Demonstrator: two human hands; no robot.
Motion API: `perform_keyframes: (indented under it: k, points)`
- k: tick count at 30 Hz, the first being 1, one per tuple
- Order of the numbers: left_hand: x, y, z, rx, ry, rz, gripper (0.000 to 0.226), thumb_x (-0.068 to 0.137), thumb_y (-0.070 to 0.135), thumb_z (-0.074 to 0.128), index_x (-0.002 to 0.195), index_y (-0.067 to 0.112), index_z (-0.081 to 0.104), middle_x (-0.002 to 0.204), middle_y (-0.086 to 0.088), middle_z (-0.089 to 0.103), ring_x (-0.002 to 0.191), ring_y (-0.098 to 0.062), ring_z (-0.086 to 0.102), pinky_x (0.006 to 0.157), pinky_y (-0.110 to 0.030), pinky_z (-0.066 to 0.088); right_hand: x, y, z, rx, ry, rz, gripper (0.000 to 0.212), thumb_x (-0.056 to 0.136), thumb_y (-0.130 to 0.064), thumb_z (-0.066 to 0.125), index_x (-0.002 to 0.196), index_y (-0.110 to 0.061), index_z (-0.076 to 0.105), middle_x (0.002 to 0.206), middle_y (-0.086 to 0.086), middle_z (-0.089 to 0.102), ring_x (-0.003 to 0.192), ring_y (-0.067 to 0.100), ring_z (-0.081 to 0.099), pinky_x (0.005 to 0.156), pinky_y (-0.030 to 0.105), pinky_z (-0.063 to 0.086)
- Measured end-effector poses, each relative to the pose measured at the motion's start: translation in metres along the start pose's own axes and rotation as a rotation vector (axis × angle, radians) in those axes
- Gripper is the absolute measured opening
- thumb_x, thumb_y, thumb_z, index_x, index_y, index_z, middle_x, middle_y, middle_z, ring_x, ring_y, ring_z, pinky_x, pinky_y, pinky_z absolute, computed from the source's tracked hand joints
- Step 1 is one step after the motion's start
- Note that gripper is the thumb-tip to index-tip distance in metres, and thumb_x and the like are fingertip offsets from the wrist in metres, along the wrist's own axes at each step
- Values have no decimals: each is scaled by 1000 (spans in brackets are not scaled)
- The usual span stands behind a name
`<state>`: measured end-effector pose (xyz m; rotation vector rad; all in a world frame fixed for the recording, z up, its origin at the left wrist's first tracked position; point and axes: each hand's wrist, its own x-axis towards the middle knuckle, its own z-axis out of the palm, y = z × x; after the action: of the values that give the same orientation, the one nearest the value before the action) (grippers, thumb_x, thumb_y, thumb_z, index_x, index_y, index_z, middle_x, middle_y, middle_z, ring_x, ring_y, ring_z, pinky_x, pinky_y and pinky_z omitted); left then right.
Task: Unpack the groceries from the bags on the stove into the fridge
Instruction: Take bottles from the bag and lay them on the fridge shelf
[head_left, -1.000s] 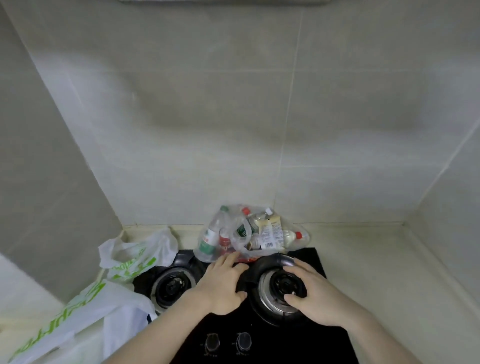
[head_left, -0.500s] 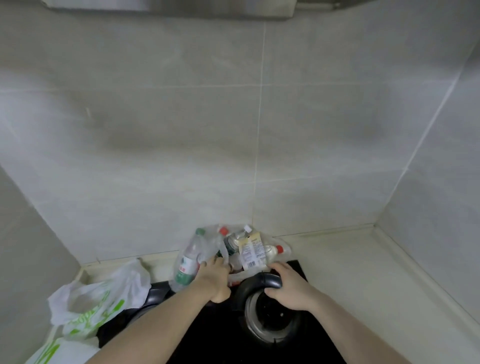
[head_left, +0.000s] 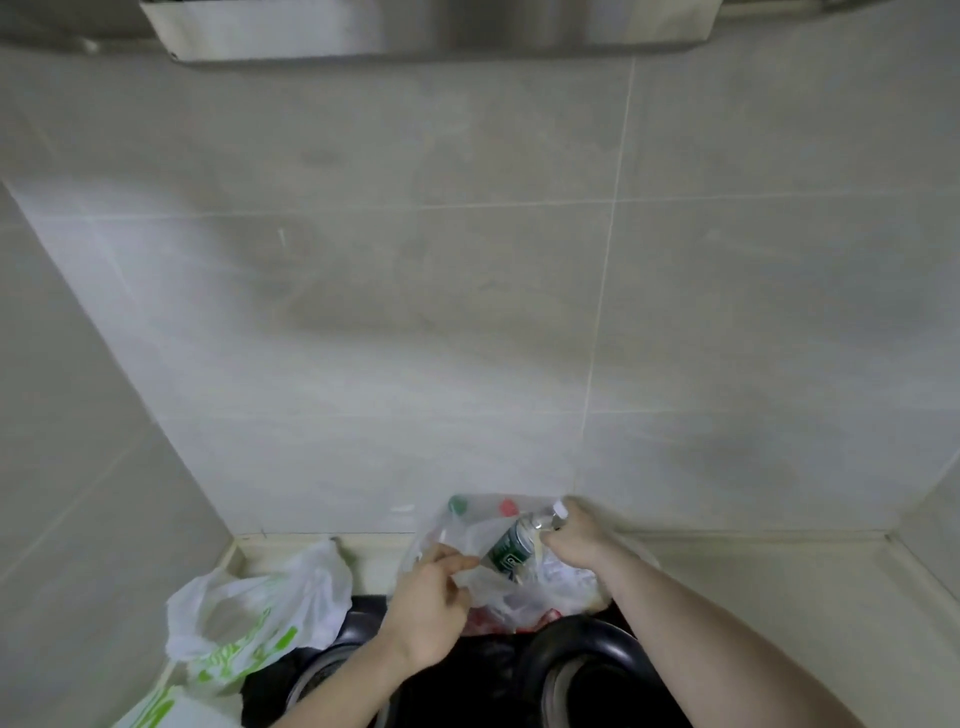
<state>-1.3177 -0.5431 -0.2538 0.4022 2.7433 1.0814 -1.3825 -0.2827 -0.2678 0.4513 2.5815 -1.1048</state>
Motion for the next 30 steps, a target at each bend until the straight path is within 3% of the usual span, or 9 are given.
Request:
perform_keyframes:
  k: [4,7,10,12,15,18,21,26,30]
  points:
    - [-5,2,0,-12,-7,34,47,91,8,50,130,23,69,119,19,51,100,-6,63,104,-22,46,16,-5,5,-56,38,32,64,88,-32,63,146,-14,41,138,10,56,109,27,63,82,32,56]
    - [-6,4,2,-43,-7,20,47,93,4,48,130,24,69,119,23,50,101,-4,62,105,-21,46,22,-3,10,39,38,103,73,88,-25,65,151,-18,30,136,11,57,101,26,65,73,31,54]
    - [-6,7,3,-62,-5,4,48,93,3,46,130,24,69,121,25,49,106,-1,61,106,-18,44,39,8,13,136,109,148,51,83,-22,68,128,-17,43,109,7,62,86,24,70,67,38,63]
    - [-5,10,3,-83,-7,4,48,94,1,46,130,23,69,120,25,49,102,-2,62,103,-15,45,55,19,15,197,156,174,46,82,-22,72,122,-12,52,104,9,64,84,25,71,70,43,65]
    - [-3,13,6,-110,-4,6,47,94,-1,46,129,22,69,119,20,50,95,-7,63,95,-9,45,46,14,12,223,163,179,24,85,-14,74,105,-3,66,90,14,71,76,25,72,63,34,62]
    - [-1,13,8,-124,8,7,47,95,0,47,128,23,69,118,18,51,93,-10,63,92,-9,45,38,23,17,196,174,145,15,83,-23,81,89,-11,75,83,7,74,79,24,74,77,39,64]
    - [0,13,7,-122,14,8,47,94,0,47,128,25,69,118,17,51,93,-10,63,92,-8,45,29,29,21,275,226,77,18,78,-27,88,84,-21,71,85,0,73,85,25,74,84,46,62]
    - [-3,19,6,-122,-5,18,44,93,3,53,127,27,69,119,16,51,95,-7,60,84,-1,40,-16,-11,10,63,286,-230,15,80,-21,79,85,-25,66,83,-10,65,80,13,64,72,33,52]
    - [-5,20,8,-75,3,28,42,87,15,63,123,36,67,119,19,50,95,-2,61,92,-9,44,-49,-32,-13,42,259,-364,16,75,-23,79,82,-30,67,82,-12,66,76,6,64,73,35,55]
